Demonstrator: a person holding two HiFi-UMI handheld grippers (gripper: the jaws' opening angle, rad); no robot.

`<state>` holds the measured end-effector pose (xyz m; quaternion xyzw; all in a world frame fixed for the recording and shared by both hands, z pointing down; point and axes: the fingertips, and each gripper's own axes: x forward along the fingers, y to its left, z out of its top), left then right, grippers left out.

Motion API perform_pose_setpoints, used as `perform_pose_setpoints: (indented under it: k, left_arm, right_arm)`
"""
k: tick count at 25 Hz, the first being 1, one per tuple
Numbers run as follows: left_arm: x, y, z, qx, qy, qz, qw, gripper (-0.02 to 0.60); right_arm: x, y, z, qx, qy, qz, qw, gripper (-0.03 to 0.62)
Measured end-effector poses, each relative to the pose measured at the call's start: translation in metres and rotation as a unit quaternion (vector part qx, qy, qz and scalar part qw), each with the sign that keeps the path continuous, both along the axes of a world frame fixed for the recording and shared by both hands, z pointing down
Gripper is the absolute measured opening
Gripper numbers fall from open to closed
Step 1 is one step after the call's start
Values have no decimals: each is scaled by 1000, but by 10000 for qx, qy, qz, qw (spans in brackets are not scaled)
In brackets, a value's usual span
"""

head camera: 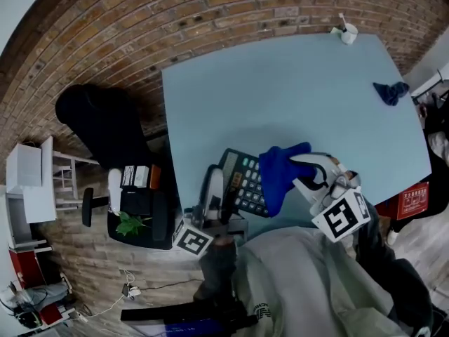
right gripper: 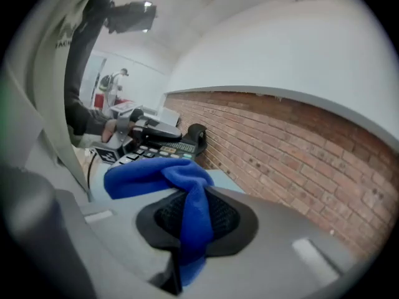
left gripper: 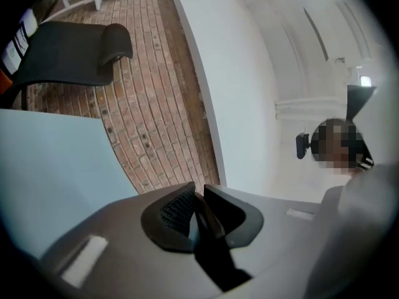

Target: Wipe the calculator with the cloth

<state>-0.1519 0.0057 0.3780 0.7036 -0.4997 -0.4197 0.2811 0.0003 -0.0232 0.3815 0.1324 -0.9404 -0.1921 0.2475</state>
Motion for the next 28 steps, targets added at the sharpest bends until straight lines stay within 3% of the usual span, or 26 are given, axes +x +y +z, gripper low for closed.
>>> perform_pose_setpoints:
  k: [3,6,8,11,15,19,23,28]
  left_arm:
    - [3,3,-10,469,155,258,9984,41]
    - [40,-1,-19,791,225,1074,9908,35]
    - [65,-5,-22,850,256,1451,9854,28]
    - [67,-9,-16,804,507,1422,9853,26]
    - [46,-14,9,360,362,1005,9936,26]
    - [23,-27,60,-229,23,719,9971,26]
    - [33,-45,117,-836,-723,1207,9865,26]
    - [49,-64,158,-965,-1433,1830,9678,29]
  right_arm:
    - [10,-2,-3,-576,-555,44,9968,48]
    - [6,-10,-6,-1185,-967,182,9881,48]
    - [-5,-12,-13,-1292,-1139,129,9850,48]
    - [-11,-19,-23,-1094,-1177,82,9870,48]
    - [-8,-13,-1,-937,-711,-99,9930,48]
    - [14,-7,66,-1722,-23,168,9849,48]
    - [26,-1,154,-1963,728,525,9764,48]
    - [33,2,215,-1159,1695,703,9762,49]
